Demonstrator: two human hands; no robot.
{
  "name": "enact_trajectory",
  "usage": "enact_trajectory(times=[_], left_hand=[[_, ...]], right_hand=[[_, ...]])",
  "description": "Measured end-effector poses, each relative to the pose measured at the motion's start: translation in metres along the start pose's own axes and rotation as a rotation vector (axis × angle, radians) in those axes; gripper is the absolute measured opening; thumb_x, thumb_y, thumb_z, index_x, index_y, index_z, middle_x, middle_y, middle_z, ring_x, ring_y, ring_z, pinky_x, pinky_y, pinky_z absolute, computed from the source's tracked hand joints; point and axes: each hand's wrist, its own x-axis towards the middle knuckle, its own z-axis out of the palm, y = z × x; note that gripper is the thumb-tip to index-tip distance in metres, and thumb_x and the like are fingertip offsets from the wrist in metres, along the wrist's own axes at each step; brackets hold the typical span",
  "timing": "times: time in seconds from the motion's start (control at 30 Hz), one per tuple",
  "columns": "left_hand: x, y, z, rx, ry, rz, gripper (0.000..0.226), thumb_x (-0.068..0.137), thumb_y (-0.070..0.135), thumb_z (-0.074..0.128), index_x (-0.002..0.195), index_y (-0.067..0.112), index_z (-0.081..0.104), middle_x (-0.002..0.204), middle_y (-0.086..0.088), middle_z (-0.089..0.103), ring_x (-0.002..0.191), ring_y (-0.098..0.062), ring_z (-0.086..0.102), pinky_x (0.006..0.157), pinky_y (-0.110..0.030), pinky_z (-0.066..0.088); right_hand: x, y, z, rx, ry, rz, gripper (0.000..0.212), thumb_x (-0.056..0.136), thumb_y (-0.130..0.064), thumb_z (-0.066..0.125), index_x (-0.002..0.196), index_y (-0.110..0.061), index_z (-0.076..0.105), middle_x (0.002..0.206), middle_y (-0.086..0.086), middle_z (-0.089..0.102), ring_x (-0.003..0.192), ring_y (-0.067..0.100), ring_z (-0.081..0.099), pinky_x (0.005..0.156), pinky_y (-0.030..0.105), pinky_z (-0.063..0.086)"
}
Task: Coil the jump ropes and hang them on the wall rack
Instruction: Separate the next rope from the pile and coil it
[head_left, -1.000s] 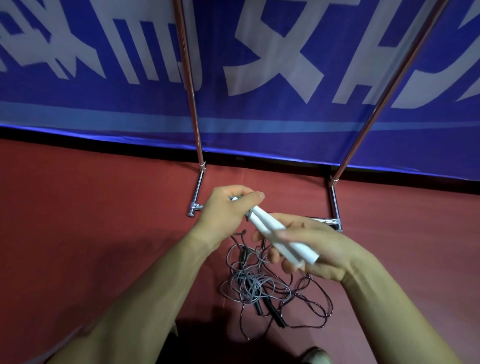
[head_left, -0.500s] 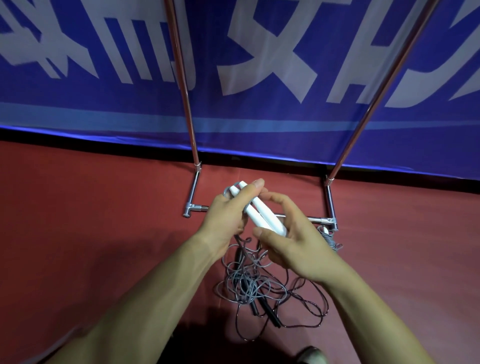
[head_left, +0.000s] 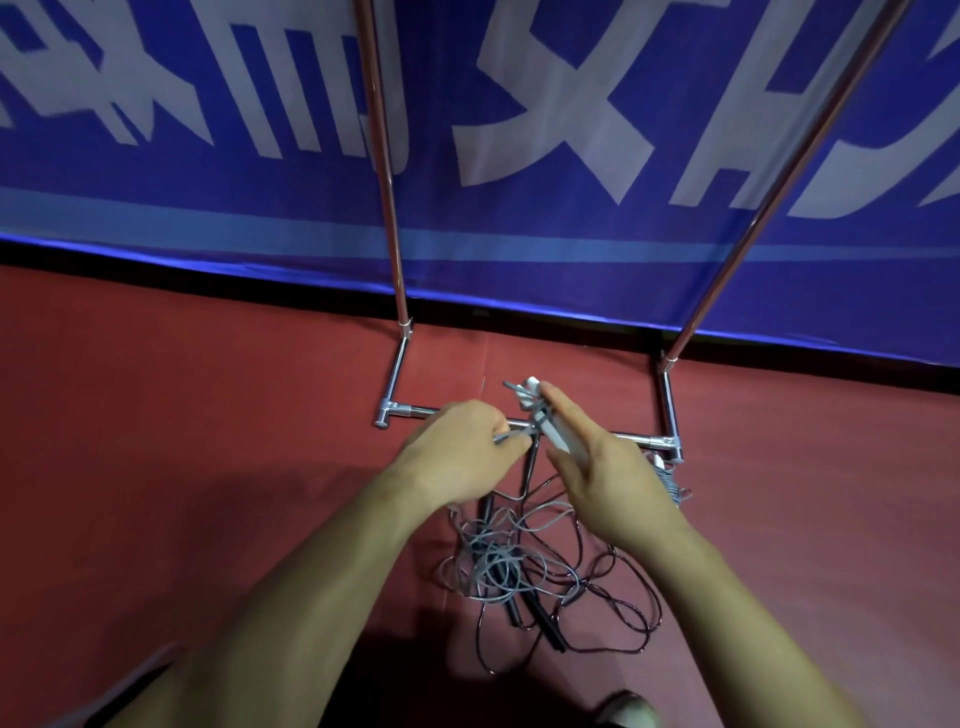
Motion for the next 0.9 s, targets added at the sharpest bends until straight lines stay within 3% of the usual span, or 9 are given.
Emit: enact_trajectory(times=[0.2, 0.3, 0.37, 0.43, 0.5, 0.57, 0.7, 0.8, 0.9], left_hand=[[0.000, -0.014, -0.013, -0.062, 0.123, 0.250, 0.031, 0.096, 0.041, 0.061, 0.074, 0.020, 0.062, 0.059, 0.007, 0.052, 0.056, -0.009, 0.047, 0.059, -0.039, 0.045], [0.001, -0.018, -0.018, -0.143, 0.116, 0.351, 0.022, 0.094, 0.037, 0.066, 0.077, 0.025, 0.066, 0.065, 0.013, 0.052, 0.060, -0.003, 0.049, 0.061, -0.025, 0.038], [0.001, -0.022, -0.021, -0.235, 0.047, 0.350, 0.020, 0.090, 0.037, 0.072, 0.076, 0.024, 0.068, 0.064, 0.013, 0.052, 0.058, -0.003, 0.046, 0.058, -0.028, 0.039], [0.001, -0.019, -0.022, -0.410, -0.012, 0.303, 0.019, 0.087, 0.035, 0.076, 0.075, 0.022, 0.070, 0.063, 0.008, 0.057, 0.059, -0.006, 0.047, 0.058, -0.026, 0.040], [0.001, -0.014, -0.024, -0.697, -0.046, 0.214, 0.018, 0.085, 0.029, 0.074, 0.072, 0.019, 0.068, 0.062, 0.002, 0.059, 0.054, -0.006, 0.049, 0.052, -0.018, 0.038], [-0.001, -0.008, -0.024, -0.975, -0.183, 0.073, 0.023, 0.085, 0.026, 0.075, 0.066, 0.020, 0.064, 0.063, -0.003, 0.058, 0.047, -0.008, 0.048, 0.042, -0.016, 0.032], [-0.002, -0.002, -0.016, -1.428, -0.459, -0.174, 0.020, 0.077, 0.032, 0.070, 0.063, 0.021, 0.061, 0.057, 0.001, 0.047, 0.044, -0.006, 0.030, 0.037, -0.015, 0.027], [-0.001, 0.010, -0.004, -1.548, -0.398, -0.182, 0.026, 0.082, 0.039, 0.059, 0.063, 0.022, 0.060, 0.052, 0.010, 0.038, 0.041, -0.002, 0.024, 0.035, -0.014, 0.021], [0.004, 0.026, 0.014, -1.515, -0.220, -0.255, 0.031, 0.098, 0.028, 0.047, 0.068, 0.021, 0.049, 0.052, 0.008, 0.029, 0.038, -0.002, 0.022, 0.034, -0.015, 0.016]], right_hand=[[-0.001, 0.001, -0.006, -0.061, -0.221, -0.084, 0.076, 0.098, -0.033, 0.054, 0.140, -0.075, 0.006, 0.116, 0.002, 0.070, 0.094, 0.026, 0.065, 0.086, 0.044, 0.053], [-0.007, 0.000, -0.017, -0.086, -0.365, -0.147, 0.076, 0.099, -0.034, 0.055, 0.136, -0.079, 0.006, 0.110, 0.007, 0.072, 0.085, 0.026, 0.065, 0.083, 0.043, 0.053], [-0.013, -0.004, -0.027, -0.048, -0.427, -0.166, 0.075, 0.098, -0.032, 0.059, 0.135, -0.079, 0.013, 0.105, -0.003, 0.072, 0.076, 0.019, 0.063, 0.077, 0.036, 0.053], [-0.017, -0.011, -0.034, 0.096, -0.445, -0.168, 0.072, 0.098, -0.023, 0.062, 0.142, -0.067, 0.027, 0.106, -0.031, 0.067, 0.072, -0.003, 0.061, 0.071, 0.014, 0.047], [-0.019, -0.016, -0.042, 0.266, -0.426, -0.162, 0.070, 0.097, -0.010, 0.063, 0.149, -0.047, 0.034, 0.114, -0.042, 0.059, 0.078, -0.018, 0.058, 0.072, 0.004, 0.042], [-0.021, -0.021, -0.047, 0.363, -0.405, -0.189, 0.069, 0.096, -0.004, 0.063, 0.151, -0.038, 0.037, 0.119, -0.039, 0.059, 0.082, -0.014, 0.060, 0.074, 0.006, 0.043], [-0.025, -0.028, -0.046, 0.630, -0.419, -0.151, 0.071, 0.096, 0.002, 0.060, 0.149, -0.040, 0.040, 0.078, -0.024, 0.062, 0.051, 0.008, 0.039, 0.048, 0.020, 0.038], [-0.023, -0.030, -0.044, 0.828, -0.405, -0.128, 0.076, 0.097, 0.006, 0.056, 0.151, -0.042, 0.034, 0.073, -0.011, 0.060, 0.048, 0.017, 0.032, 0.043, 0.027, 0.031], [-0.017, -0.024, -0.037, 0.897, -0.318, -0.102, 0.075, 0.099, 0.004, 0.054, 0.152, -0.044, 0.032, 0.068, -0.004, 0.054, 0.047, 0.017, 0.030, 0.044, 0.029, 0.028]])
